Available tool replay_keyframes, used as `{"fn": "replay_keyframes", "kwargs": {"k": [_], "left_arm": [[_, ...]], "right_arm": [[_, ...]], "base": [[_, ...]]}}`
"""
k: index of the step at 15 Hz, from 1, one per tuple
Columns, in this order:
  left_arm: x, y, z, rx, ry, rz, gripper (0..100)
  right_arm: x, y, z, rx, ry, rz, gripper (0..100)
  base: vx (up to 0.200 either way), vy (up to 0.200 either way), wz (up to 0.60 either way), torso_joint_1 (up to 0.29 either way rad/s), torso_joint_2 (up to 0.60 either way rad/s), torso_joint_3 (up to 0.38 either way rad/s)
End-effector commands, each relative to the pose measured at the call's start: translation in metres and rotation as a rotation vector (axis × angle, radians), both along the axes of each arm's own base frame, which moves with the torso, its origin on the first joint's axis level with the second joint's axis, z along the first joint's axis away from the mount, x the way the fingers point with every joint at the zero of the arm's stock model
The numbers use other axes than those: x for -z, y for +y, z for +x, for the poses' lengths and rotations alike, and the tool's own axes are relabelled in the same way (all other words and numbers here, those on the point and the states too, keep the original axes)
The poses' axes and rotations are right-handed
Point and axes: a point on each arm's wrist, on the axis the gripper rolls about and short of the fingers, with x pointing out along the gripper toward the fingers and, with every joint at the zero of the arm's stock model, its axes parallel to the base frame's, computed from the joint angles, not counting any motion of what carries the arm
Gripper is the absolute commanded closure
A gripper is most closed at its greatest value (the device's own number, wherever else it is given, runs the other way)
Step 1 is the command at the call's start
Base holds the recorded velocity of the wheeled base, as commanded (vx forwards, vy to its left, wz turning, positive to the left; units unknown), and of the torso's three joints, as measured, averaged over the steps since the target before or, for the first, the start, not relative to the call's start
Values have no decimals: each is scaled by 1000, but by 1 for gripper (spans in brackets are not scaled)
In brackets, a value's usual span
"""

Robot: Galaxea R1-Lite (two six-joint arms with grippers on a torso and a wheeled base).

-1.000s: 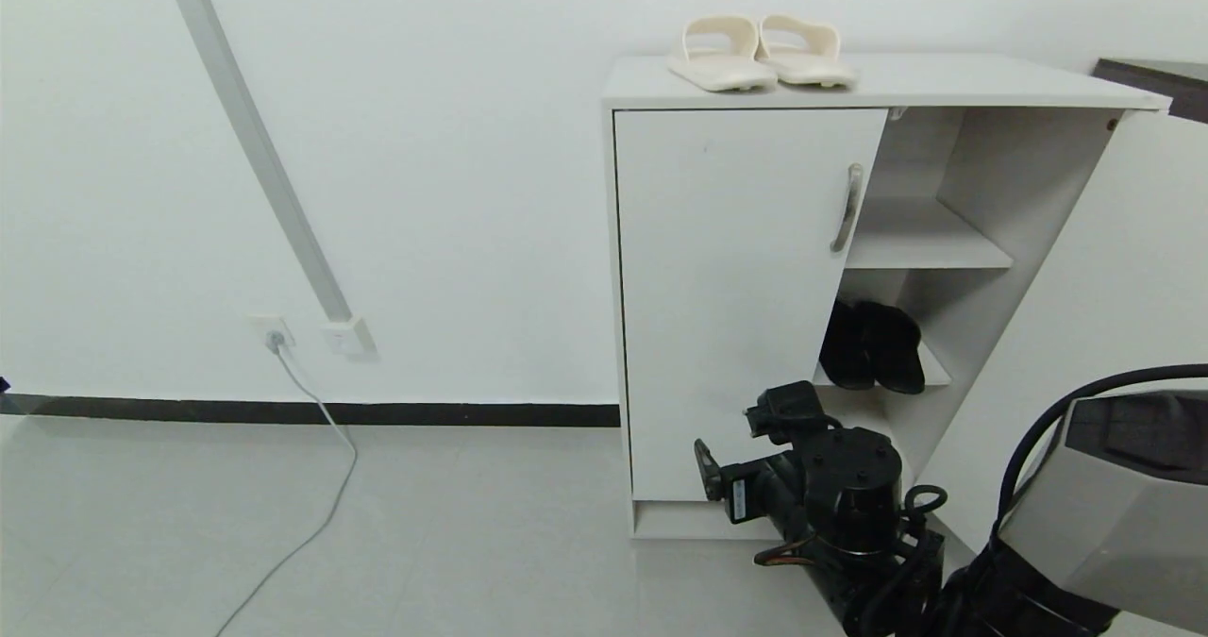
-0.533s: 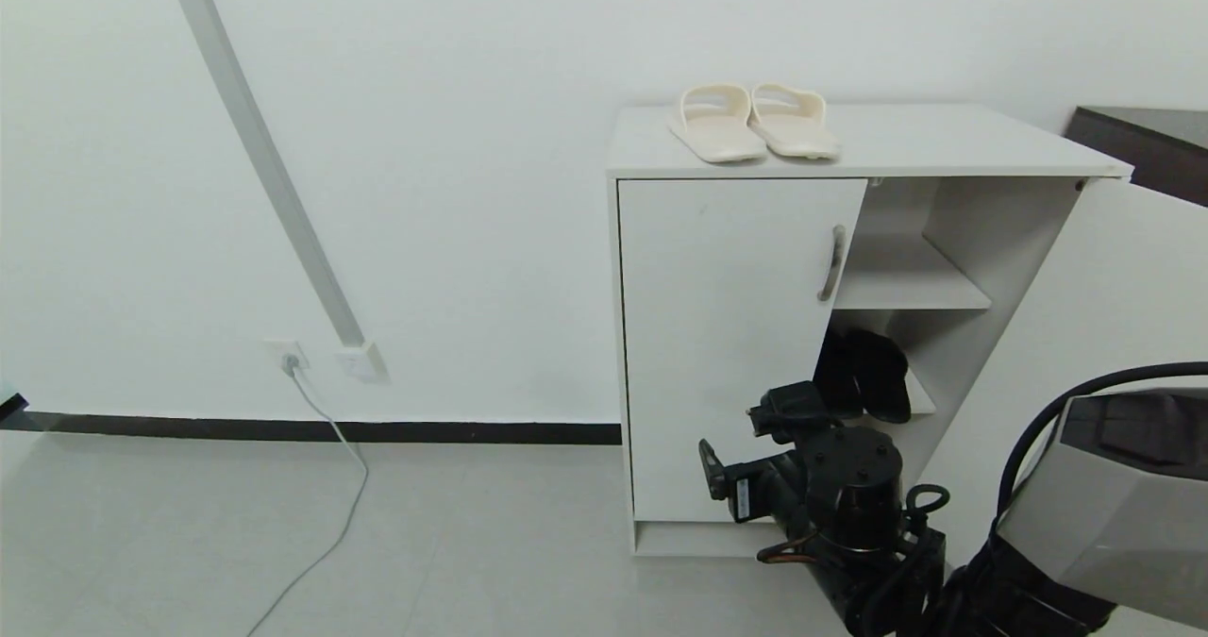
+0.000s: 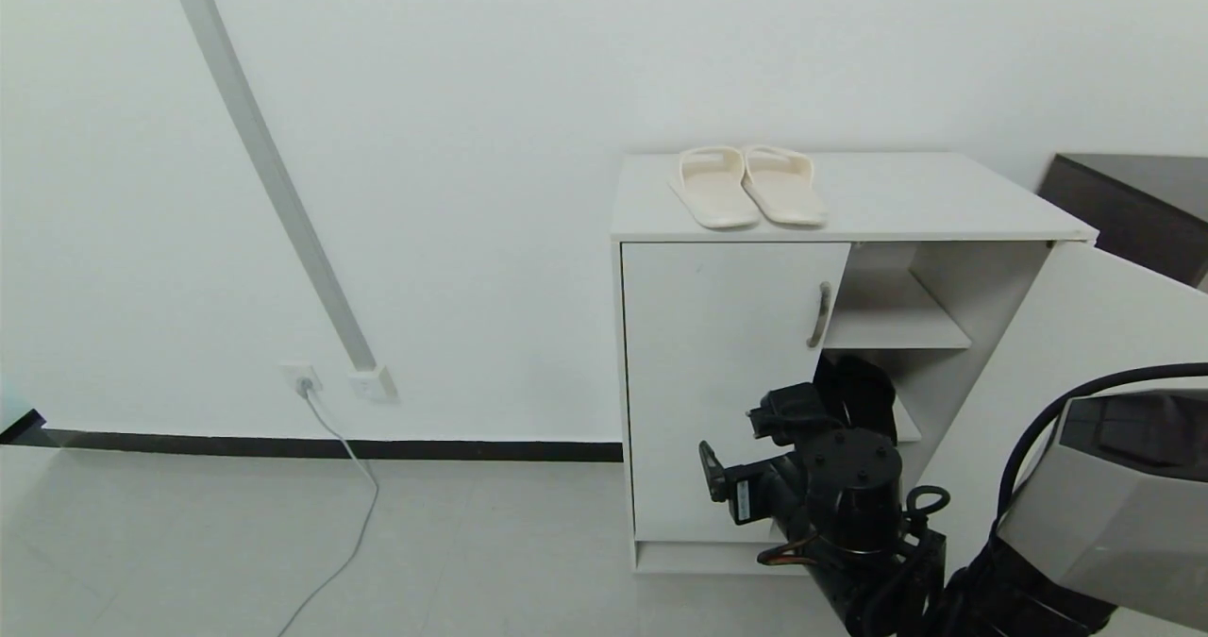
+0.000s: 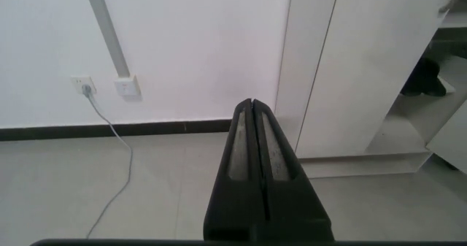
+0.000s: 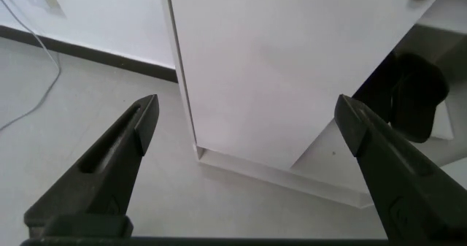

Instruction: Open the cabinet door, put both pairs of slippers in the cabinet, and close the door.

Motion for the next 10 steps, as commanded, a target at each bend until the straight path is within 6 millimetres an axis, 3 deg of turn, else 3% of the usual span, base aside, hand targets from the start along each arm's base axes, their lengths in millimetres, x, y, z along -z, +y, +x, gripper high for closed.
{"fn": "replay_keyframes", "kwargs": {"k": [1, 10], "left_arm": [[0, 0, 0, 0, 1, 0, 100], [0, 0, 0, 0, 1, 0, 100]], "right_arm": [[1, 0, 0, -1, 2, -2, 0], [3, -2, 0, 4, 8, -8, 0]], "base": [[0, 0, 0, 203, -510, -305], [0, 0, 0, 235, -552, -318]]}}
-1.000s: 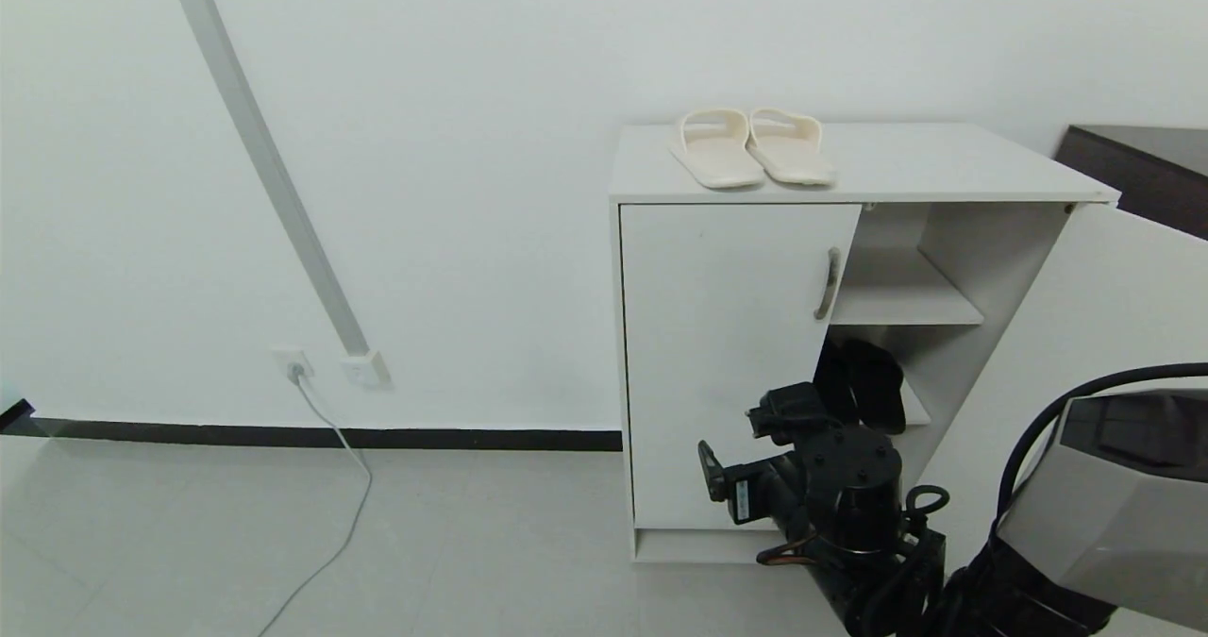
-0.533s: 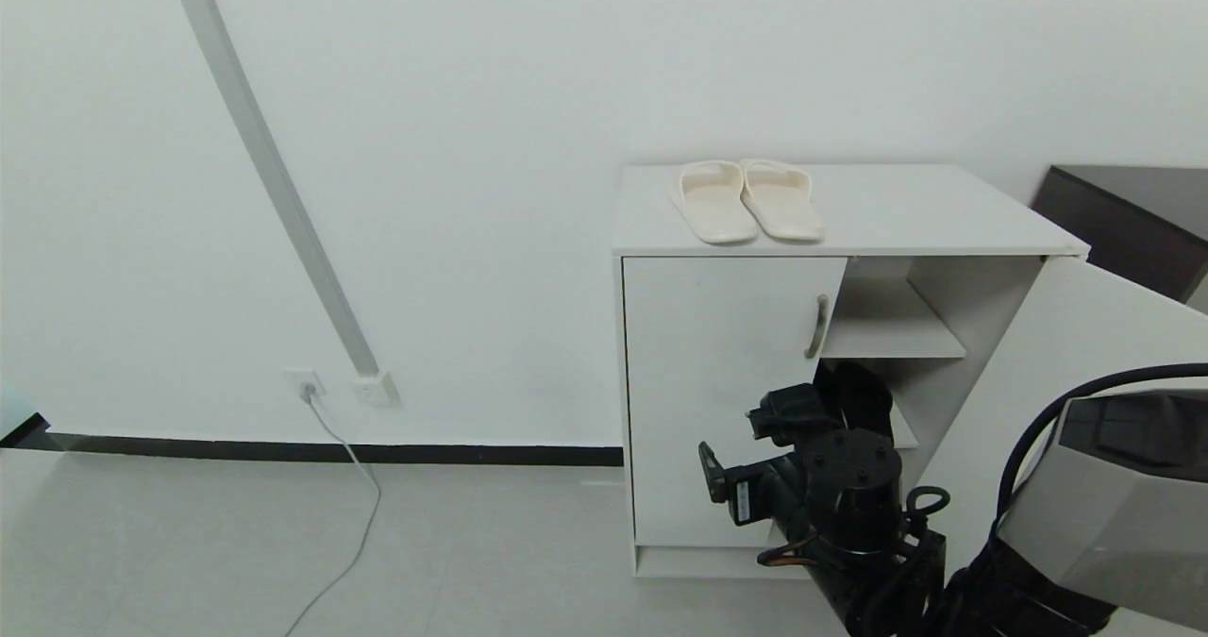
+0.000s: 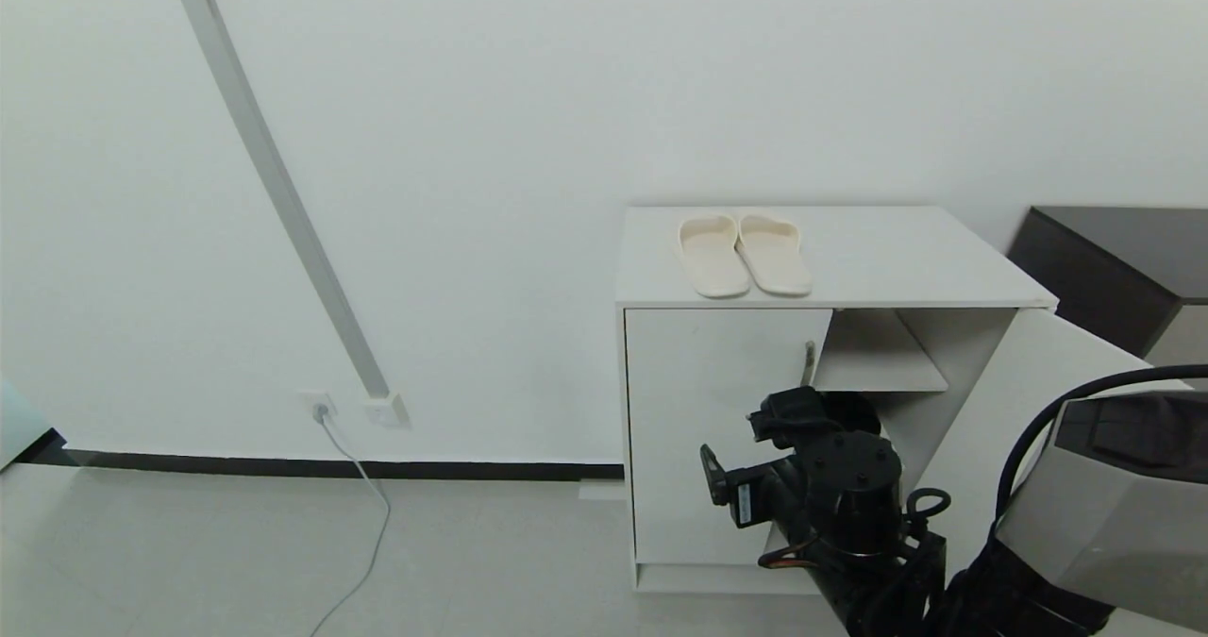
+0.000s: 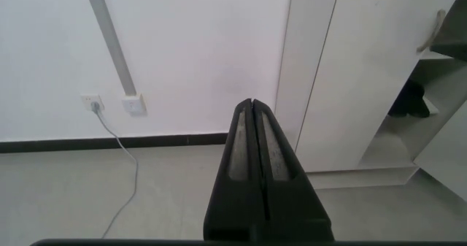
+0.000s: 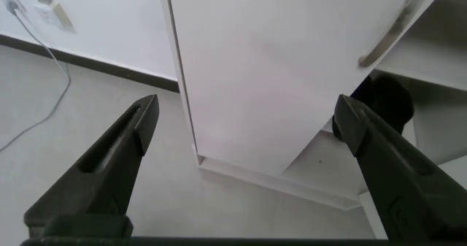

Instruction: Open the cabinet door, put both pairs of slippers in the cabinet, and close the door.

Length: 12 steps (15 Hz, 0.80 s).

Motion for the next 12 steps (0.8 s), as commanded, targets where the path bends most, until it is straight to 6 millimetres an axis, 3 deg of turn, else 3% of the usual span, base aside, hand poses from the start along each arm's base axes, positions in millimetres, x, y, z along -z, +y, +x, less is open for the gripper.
{"fn": "replay_keyframes", "kwargs": {"k": [1, 7, 11, 12], "left_arm": [[0, 0, 0, 0, 1, 0, 100], [0, 0, 0, 0, 1, 4, 100], [0, 0, 0, 0, 1, 3, 100], [0, 0, 0, 0, 1, 4, 100]], "right_arm": [[0, 0, 0, 1, -2, 2, 0], [-7, -6, 8, 12, -47, -43, 0], [-68, -15, 16, 55, 23, -23, 0], [-93, -16, 16, 72, 76, 10, 0]], "base": [[0, 0, 0, 261, -598, -339], [0, 0, 0, 218, -478, -263], [0, 0, 0, 170, -355, -187], [0, 0, 0, 41, -66, -36]]}}
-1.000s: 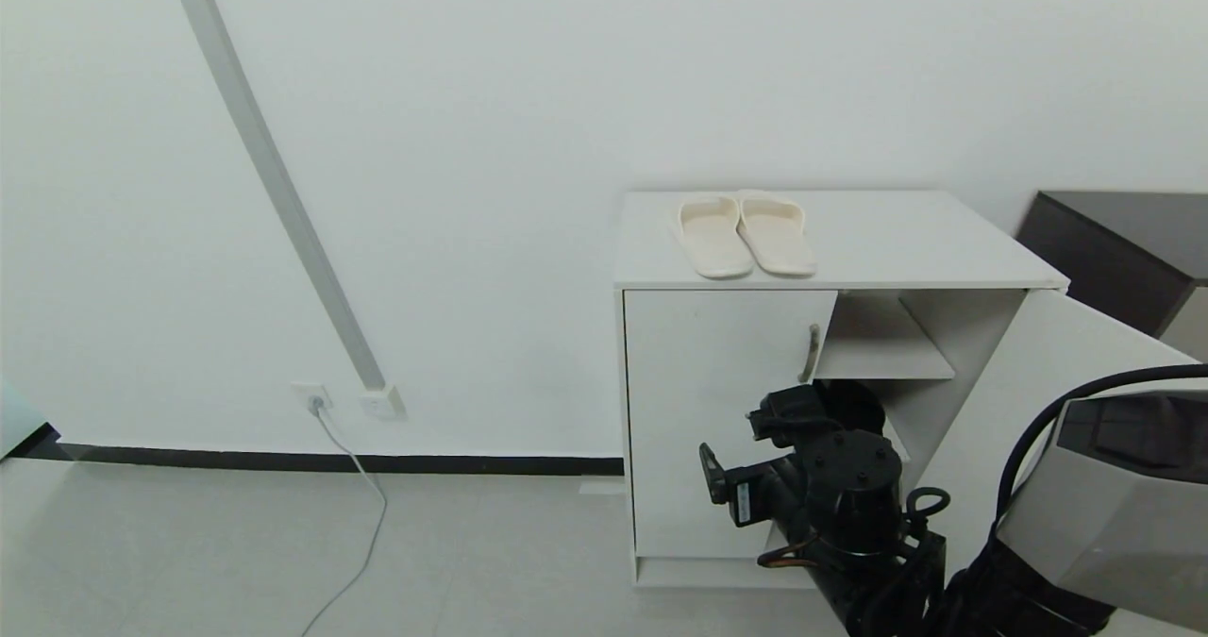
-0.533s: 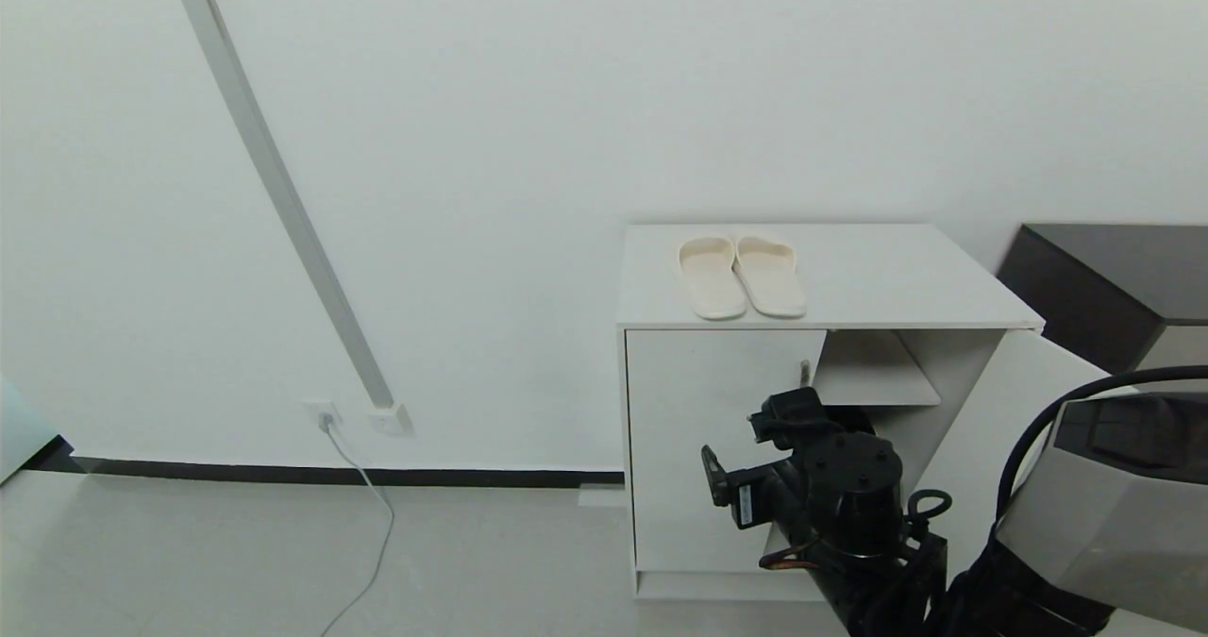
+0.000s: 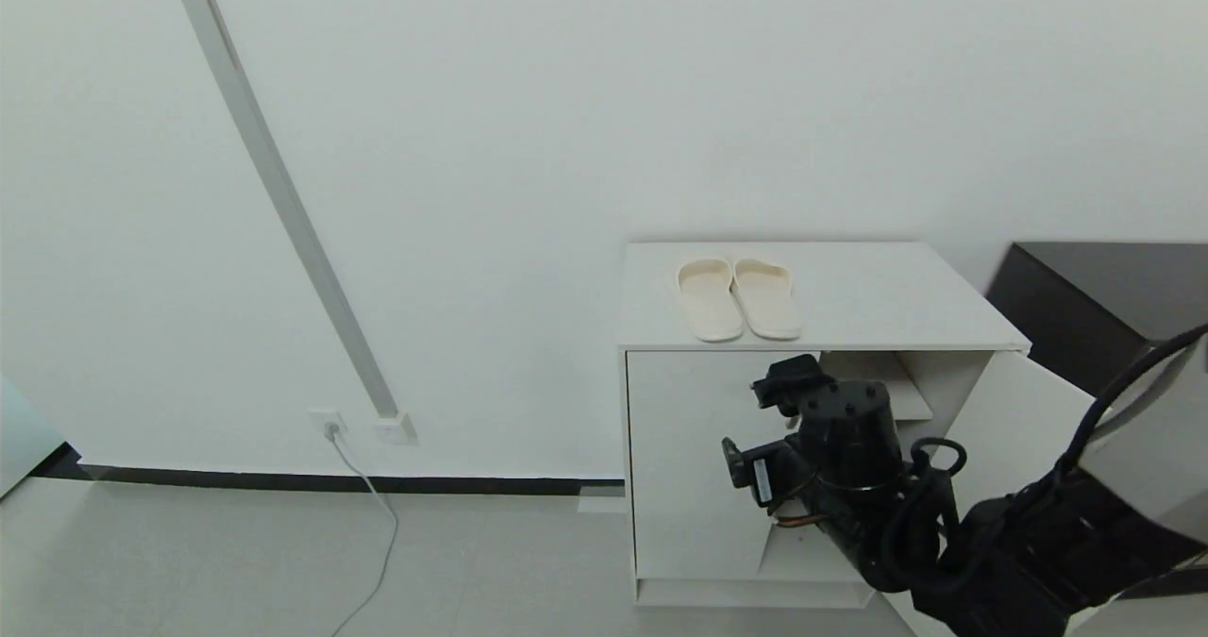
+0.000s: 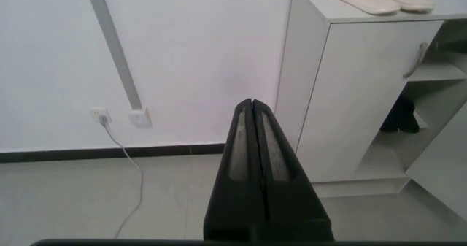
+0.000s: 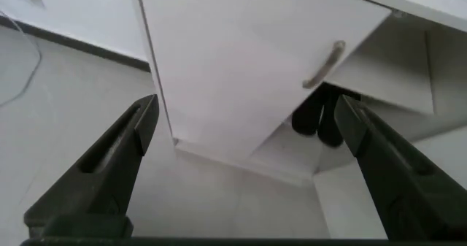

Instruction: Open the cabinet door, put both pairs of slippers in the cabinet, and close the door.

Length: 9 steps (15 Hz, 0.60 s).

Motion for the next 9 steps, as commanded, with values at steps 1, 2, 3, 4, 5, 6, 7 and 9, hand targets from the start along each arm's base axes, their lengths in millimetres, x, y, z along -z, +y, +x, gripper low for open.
{"fn": "replay_keyframes", "kwargs": {"k": [1, 2, 3, 4, 5, 6, 7, 9], "left_arm": [[0, 0, 0, 0, 1, 0, 100], [0, 0, 0, 0, 1, 0, 100], [0, 0, 0, 0, 1, -1, 100], [0, 0, 0, 0, 1, -4, 100], [0, 0, 0, 0, 1, -4, 100], [0, 0, 0, 0, 1, -4, 100], [0, 0, 0, 0, 1, -4, 100], [0, 0, 0, 0, 1, -4, 100]], "right_arm": [[-70, -6, 0, 53, -41, 153, 0], [-72, -9, 3, 77, -34, 173, 0], [-70, -15, 10, 105, -31, 172, 0], [-65, -20, 18, 132, -24, 165, 0], [-62, -24, 22, 151, -21, 163, 0], [-59, -26, 27, 160, -20, 162, 0], [-55, -25, 29, 160, -28, 169, 0], [-46, -22, 33, 149, -48, 179, 0]], "base": [[0, 0, 0, 0, 0, 0], [0, 0, 0, 0, 0, 0], [0, 0, 0, 0, 0, 0], [0, 0, 0, 0, 0, 0], [0, 0, 0, 0, 0, 0], [0, 0, 0, 0, 0, 0], [0, 0, 0, 0, 0, 0], [0, 0, 0, 0, 0, 0]]}}
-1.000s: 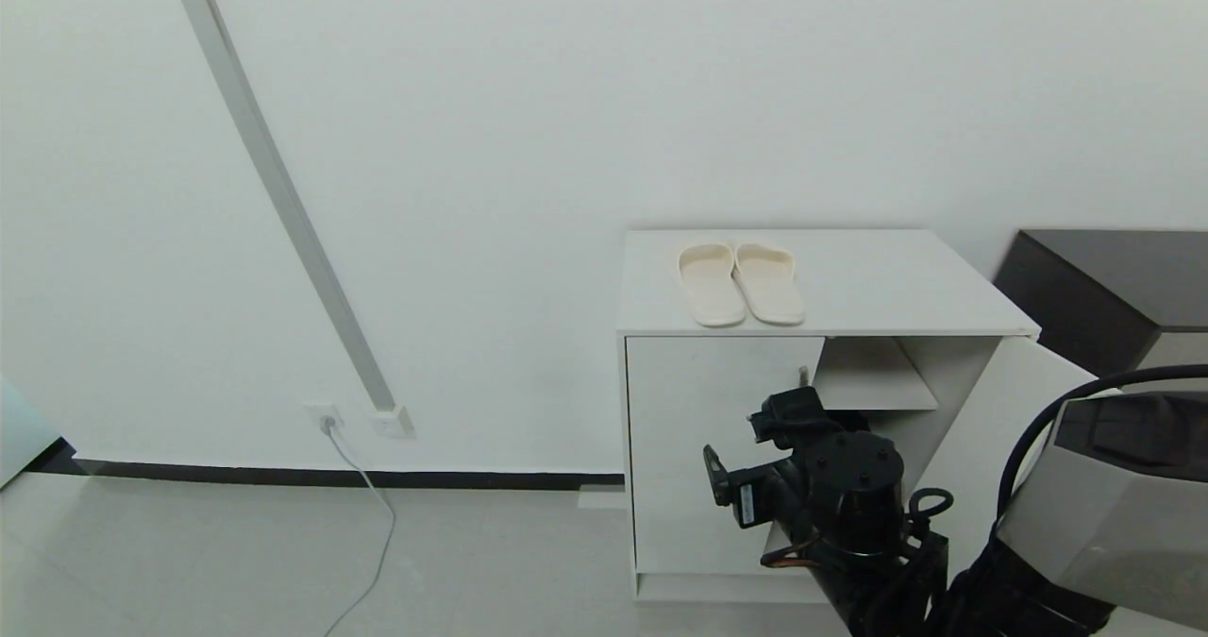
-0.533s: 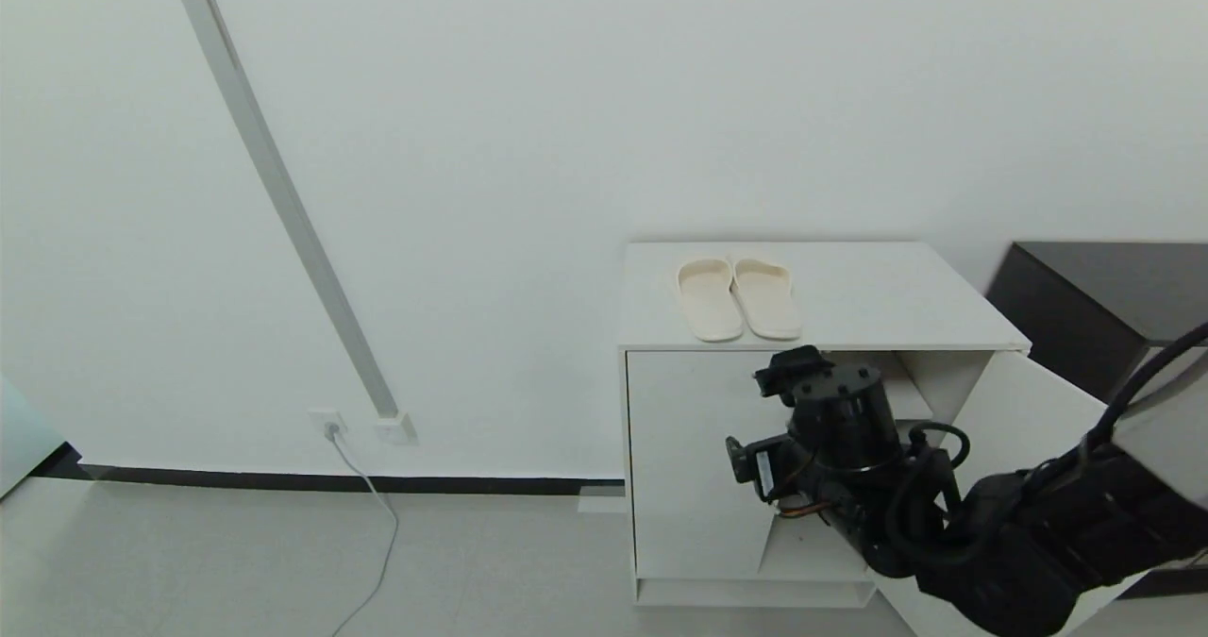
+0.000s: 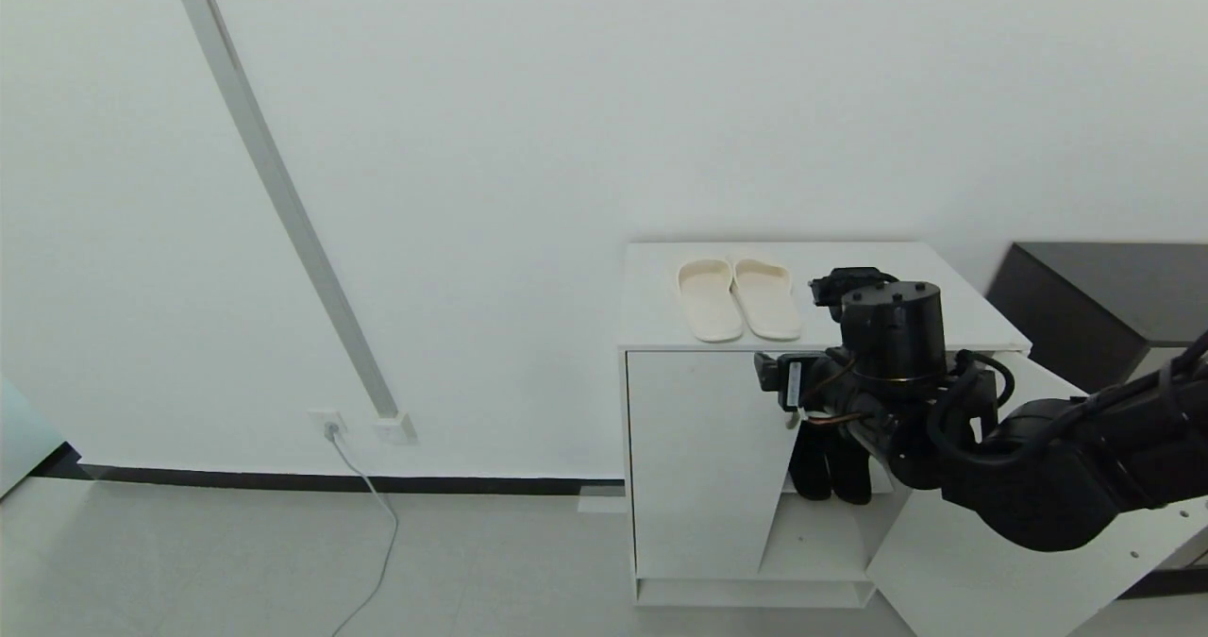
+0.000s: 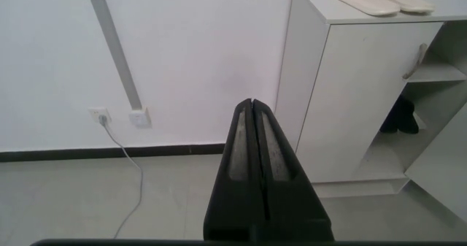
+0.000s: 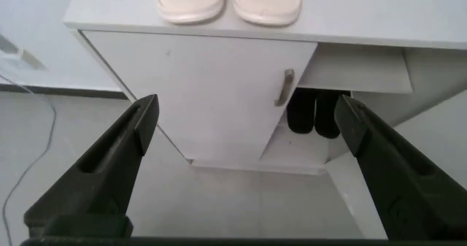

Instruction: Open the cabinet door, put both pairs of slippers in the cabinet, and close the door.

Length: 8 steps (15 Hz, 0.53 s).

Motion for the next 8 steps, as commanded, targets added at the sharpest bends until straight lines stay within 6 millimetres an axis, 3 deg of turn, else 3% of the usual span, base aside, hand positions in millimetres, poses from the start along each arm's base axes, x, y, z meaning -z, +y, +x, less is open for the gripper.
{"fn": "replay_keyframes", "kwargs": {"k": [1, 8], "left_arm": [[0, 0, 0, 0, 1, 0, 100], [0, 0, 0, 0, 1, 0, 100]], "right_arm": [[16, 3, 5, -7, 9, -26, 0], [21, 10, 10, -44, -8, -35, 0]], "base": [[0, 0, 0, 0, 0, 0], [200, 0, 0, -2, 2, 3]]}}
